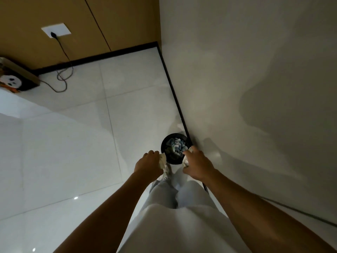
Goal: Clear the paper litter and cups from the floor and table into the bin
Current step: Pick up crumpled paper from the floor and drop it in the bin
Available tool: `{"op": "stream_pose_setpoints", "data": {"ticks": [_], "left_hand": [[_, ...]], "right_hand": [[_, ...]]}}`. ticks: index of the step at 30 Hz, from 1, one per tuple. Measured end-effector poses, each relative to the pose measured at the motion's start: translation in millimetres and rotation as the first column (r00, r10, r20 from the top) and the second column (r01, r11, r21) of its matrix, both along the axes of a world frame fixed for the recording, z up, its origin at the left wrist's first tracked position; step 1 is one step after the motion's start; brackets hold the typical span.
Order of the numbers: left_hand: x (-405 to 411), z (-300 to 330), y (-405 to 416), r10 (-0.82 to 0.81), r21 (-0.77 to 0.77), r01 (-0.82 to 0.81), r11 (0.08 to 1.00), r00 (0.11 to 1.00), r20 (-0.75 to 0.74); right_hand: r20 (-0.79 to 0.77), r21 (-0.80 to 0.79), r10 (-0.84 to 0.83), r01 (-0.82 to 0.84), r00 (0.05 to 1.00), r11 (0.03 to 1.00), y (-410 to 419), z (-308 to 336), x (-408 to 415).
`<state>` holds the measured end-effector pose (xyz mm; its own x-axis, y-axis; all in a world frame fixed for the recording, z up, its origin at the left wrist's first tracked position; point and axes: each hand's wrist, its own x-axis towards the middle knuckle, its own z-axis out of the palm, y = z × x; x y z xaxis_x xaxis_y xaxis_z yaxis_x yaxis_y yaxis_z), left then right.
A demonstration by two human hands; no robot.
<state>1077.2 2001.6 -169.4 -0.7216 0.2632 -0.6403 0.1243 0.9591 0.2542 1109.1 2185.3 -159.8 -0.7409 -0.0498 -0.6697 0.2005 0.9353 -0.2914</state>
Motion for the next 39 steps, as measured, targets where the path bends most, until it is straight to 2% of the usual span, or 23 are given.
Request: {"op": "stream_pose_setpoints", "data": {"ticks": [6, 8, 14, 21, 25, 29, 34, 39], "left_hand": [[-35.7, -55.1, 15.5, 0.105, 0.003, -0.105, 0.994, 0.994, 0.028], [-35.7, -78.1, 16.9, 0.141, -0.007, -0.141, 0.990, 0.990, 0.026], [-27.9, -154.2, 22.9, 0.165, -0.006, -0.165, 0.986, 0.981, 0.101], [-34.4, -212.5, 55.1, 0.185, 0.024, -0.189, 0.982, 0.976, 0.118], [-56.7, -238.6, 81.3, 0.105, -0.010, -0.105, 0.994, 0.987, 0.123], [-68.0, -237.7, 83.2, 0.056, -0.041, -0.049, 0.998, 0.976, 0.213], [-60.6, -191.9, 49.4, 0.074, 0.086, -0.077, 0.993, 0.997, 0.033], [-47.6, -126.4, 0.6, -0.014, 0.003, 0.014, 1.000, 0.999, -0.044]], "right_hand": [[0.004, -0.051, -0.010, 0.010, 1.000, 0.999, 5.0, -70.3, -43.9], [0.043, -0.055, 0.009, -0.007, 0.999, 0.998, 2.7, -99.0, -55.3], [0.163, -0.016, -0.095, 0.098, 0.982, 0.995, 9.6, -183.6, -73.4], [0.128, -0.037, -0.066, 0.071, 0.990, 0.997, 24.3, -212.5, -68.3], [0.081, -0.059, -0.104, 0.109, 0.991, 0.992, 28.5, -211.4, -59.8], [0.066, -0.053, -0.096, 0.099, 0.993, 0.994, 29.0, -202.4, -53.8], [0.099, 0.001, -0.042, 0.043, 0.994, 0.999, 16.3, -169.6, -54.2], [0.012, 0.007, 0.118, -0.118, 0.993, 0.993, -22.4, -117.3, -64.8]]}}
